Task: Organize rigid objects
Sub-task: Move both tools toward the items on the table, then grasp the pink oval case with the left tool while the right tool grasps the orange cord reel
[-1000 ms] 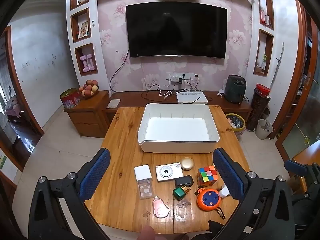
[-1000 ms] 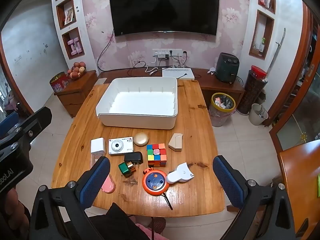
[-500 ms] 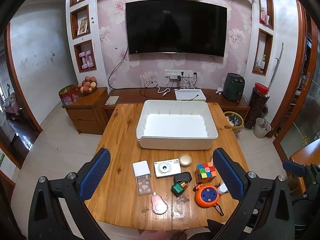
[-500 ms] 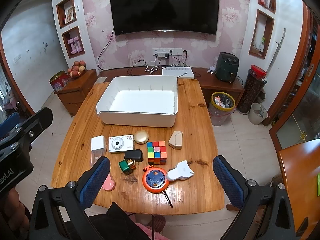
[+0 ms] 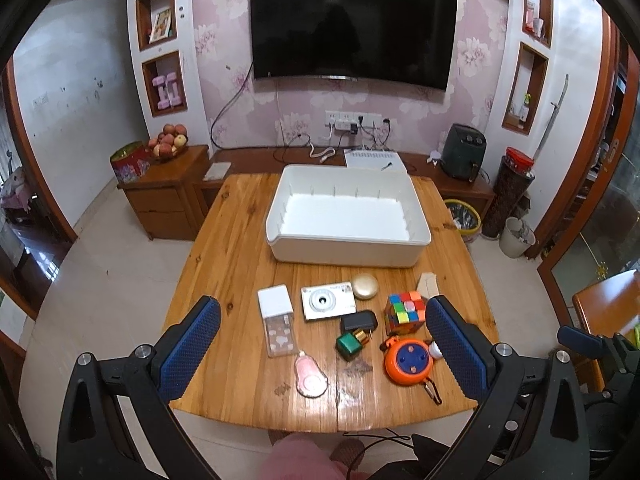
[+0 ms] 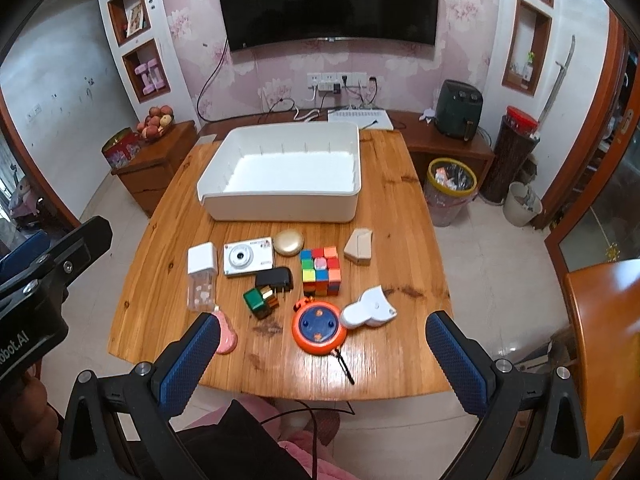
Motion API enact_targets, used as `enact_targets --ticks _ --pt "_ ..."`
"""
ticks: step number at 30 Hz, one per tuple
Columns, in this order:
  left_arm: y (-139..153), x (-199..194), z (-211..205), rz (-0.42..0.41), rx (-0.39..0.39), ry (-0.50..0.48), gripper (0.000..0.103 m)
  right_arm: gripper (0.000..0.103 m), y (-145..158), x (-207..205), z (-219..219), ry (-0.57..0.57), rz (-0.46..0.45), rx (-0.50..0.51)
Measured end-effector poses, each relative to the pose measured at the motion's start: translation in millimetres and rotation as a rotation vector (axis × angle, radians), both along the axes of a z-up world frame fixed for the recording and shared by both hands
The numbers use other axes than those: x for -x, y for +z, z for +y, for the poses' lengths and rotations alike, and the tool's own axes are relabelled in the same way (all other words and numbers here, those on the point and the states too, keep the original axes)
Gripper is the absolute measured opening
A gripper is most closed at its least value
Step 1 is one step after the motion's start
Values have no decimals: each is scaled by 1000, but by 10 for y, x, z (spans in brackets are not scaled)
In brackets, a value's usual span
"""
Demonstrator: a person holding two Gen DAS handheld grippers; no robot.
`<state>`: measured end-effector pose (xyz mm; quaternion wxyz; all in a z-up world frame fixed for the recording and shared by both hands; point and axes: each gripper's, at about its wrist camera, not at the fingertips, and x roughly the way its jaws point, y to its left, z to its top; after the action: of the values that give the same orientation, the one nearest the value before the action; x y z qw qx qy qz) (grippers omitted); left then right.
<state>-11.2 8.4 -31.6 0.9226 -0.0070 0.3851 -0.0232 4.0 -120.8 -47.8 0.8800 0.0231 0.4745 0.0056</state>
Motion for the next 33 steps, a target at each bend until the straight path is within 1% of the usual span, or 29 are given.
enact_targets --ticks 7,17,25,33 --pt "-180 -43 61 110 -1 28 102 103 -192 -18 -41 -9 95 -48" --pt "-531 -130 181 313 -5 58 101 103 -618 -91 -53 -13 271 -159" --pt "-866 -254 301 482 13 104 101 103 -972 -189 -161 -79 431 -266" --pt "-1329 -515 438 690 77 164 101 103 -1276 -361 -365 -189 558 -391"
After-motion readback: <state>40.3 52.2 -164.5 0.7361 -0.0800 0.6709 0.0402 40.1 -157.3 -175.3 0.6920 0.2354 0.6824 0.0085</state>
